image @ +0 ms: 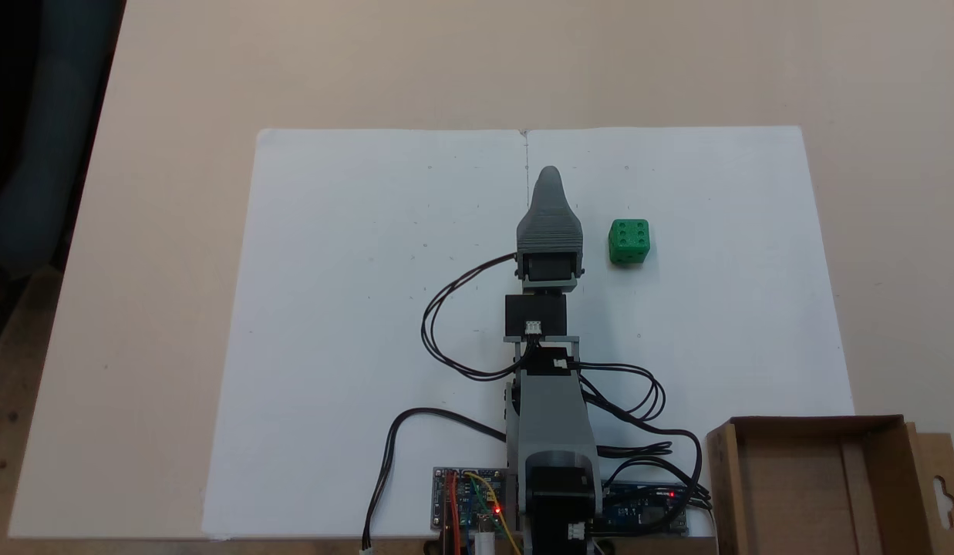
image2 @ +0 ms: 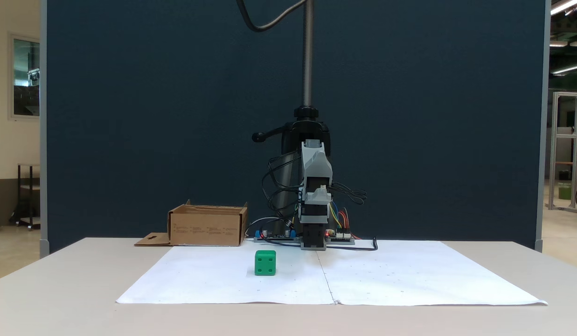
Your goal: Grasp a green dice and put it in the bin.
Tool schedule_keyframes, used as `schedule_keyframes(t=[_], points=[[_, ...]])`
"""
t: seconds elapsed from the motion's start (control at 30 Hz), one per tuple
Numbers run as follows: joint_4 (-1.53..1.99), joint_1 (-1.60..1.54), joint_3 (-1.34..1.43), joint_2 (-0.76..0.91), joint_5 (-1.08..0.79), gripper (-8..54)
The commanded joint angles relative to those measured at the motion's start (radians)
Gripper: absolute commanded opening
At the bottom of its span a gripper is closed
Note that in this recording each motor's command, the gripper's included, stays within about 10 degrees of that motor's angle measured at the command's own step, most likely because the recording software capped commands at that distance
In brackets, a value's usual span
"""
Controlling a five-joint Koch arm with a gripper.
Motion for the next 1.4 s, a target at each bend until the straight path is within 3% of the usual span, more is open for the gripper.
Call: schedule_keyframes(t=[0.0,0.1,1.0,1.37], points=[[0.175,0.006,0.072,0.110,-0.048,43.4],[0.316,0.006,0.072,0.110,-0.048,43.4],[0.356,0.008,0.035,0.110,-0.057,41.8],[1.069,0.092,-0.339,0.114,0.025,43.9]])
